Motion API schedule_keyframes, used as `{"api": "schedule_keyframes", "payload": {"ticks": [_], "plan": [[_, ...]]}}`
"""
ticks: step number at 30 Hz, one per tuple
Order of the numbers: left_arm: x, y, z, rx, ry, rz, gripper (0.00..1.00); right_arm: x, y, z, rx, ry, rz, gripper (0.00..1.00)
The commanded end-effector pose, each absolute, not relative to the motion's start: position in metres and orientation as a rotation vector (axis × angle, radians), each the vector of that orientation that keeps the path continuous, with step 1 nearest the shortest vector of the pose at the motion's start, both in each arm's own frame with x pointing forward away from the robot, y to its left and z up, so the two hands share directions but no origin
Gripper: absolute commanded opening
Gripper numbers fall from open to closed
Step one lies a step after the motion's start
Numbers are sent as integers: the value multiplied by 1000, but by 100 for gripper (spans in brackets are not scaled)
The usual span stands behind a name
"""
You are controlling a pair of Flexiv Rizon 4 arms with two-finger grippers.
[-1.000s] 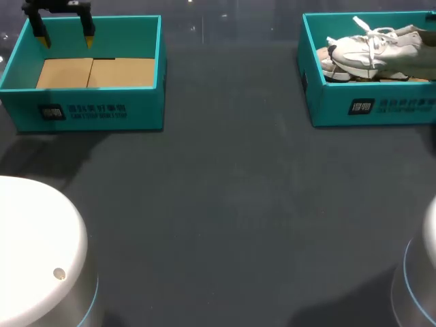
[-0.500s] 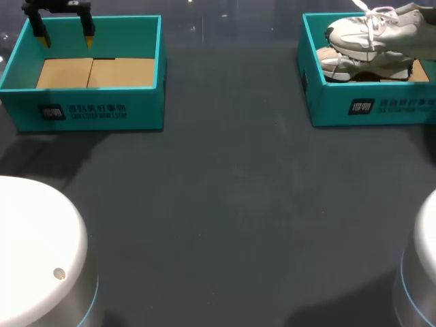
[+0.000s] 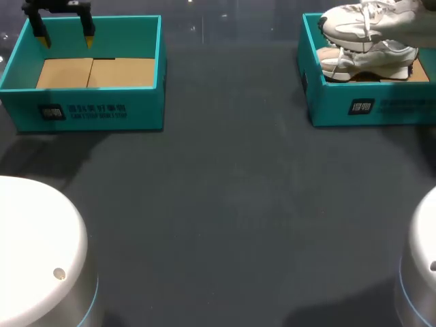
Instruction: Take the shoe out of the shoebox, open the shoe tongue, remove and reinsert the insole, then place the shoe into the shoebox
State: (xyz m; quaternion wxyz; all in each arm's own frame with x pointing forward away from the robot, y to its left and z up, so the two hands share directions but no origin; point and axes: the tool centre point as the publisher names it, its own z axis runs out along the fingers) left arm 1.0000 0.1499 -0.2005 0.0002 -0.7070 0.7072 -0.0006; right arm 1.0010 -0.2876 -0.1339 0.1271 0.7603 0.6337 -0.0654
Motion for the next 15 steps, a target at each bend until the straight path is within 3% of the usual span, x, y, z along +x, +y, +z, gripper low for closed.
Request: {"api": "schedule_keyframes", "payload": {"ticks": [1,15], "plan": [[1000,150,-200,-2221,2221,-1,100,975,-263,-123,2176,1826,-196,0],[1000,150,-200,-2221,2221,-1,100,894,-167,-116,2185,1750,-177,0]]}}
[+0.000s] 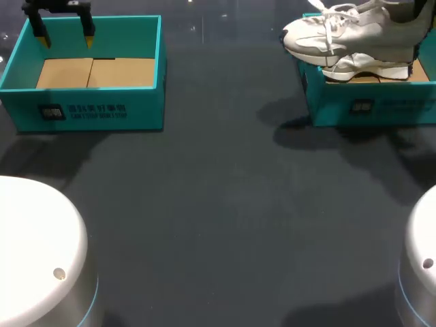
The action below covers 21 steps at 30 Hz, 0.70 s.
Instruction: Take the shoe out of the shoebox, open the shoe tongue, remove and reinsert the insole, then place the shoe into the shoebox
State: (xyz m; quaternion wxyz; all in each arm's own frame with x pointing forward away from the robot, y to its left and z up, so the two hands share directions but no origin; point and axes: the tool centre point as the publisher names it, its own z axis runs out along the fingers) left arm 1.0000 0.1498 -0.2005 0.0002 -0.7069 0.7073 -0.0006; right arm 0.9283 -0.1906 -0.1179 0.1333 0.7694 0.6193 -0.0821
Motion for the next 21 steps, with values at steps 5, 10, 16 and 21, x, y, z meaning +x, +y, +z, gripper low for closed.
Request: {"api": "schedule_keyframes", "payload": {"ticks": [5,10,16,21], "plan": [[1000,150,-200,-2221,2221,-1,100,859,-131,-121,2196,1696,-179,0],[1000,150,-200,-2221,2221,-1,100,823,-98,-129,2191,1697,-176,0],[1000,150,-200,-2221,2221,-1,100,788,-65,-140,2171,1705,-177,0],[1000,150,-200,-2221,2221,-1,100,755,-44,-149,2168,1700,-168,0]]}}
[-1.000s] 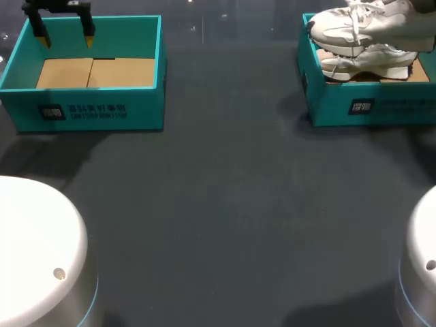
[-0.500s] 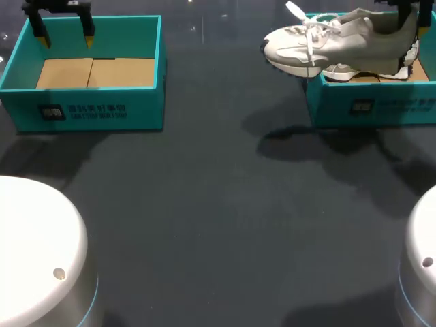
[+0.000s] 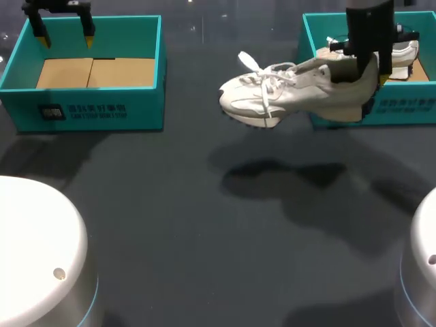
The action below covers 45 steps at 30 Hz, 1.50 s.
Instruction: Take the shoe out of the shoebox, open the shoe tongue, remove and reinsert the insole, then place the shoe into the shoebox
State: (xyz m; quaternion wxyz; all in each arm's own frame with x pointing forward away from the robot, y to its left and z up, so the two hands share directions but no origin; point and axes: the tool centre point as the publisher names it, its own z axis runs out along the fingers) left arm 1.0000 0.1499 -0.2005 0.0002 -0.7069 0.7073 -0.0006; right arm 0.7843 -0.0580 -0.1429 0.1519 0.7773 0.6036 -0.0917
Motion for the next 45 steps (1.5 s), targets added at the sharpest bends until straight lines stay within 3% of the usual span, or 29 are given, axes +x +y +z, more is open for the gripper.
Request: {"api": "schedule_keyframes", "payload": {"ticks": [1,25,45], "plan": [[1000,150,-200,-2221,2221,-1,100,751,-40,-150,2167,1701,-163,0],[1000,150,-200,-2221,2221,-1,100,715,24,-219,2180,1768,-198,0],[1000,150,-200,-2221,2221,-1,100,705,25,-292,2266,1739,-254,0]]}}
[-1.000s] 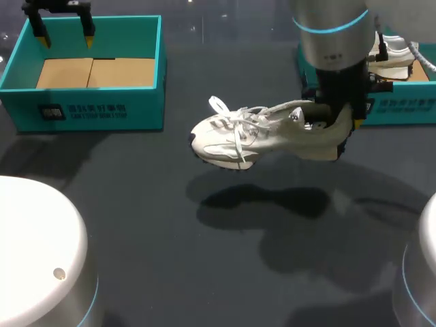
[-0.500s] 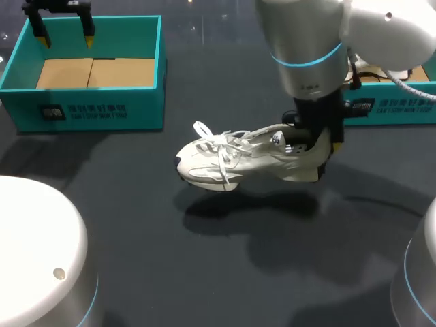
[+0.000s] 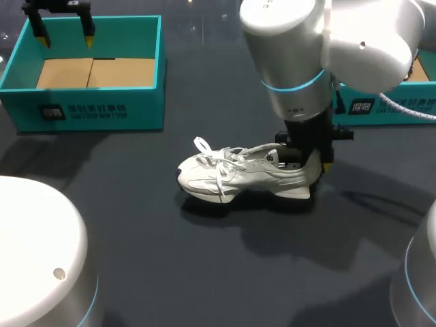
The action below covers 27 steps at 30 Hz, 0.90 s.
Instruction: Take the shoe out of the shoebox, open the shoe tongue, remove and reinsert the insole, then place the shoe into the shoebox
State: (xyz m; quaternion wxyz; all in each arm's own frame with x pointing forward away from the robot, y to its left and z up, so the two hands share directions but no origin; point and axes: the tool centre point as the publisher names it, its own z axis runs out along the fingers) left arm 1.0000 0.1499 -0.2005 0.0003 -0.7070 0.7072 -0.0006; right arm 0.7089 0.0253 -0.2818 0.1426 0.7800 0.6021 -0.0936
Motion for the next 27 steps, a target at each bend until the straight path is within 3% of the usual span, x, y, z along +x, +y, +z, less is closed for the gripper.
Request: {"api": "schedule_keyframes", "payload": {"ticks": [1,27], "plan": [[1000,150,-200,-2221,2221,-1,100,704,26,-295,2270,1739,-256,0],[1000,150,-200,-2221,2221,-1,100,681,72,-343,2236,1851,-302,0]]}}
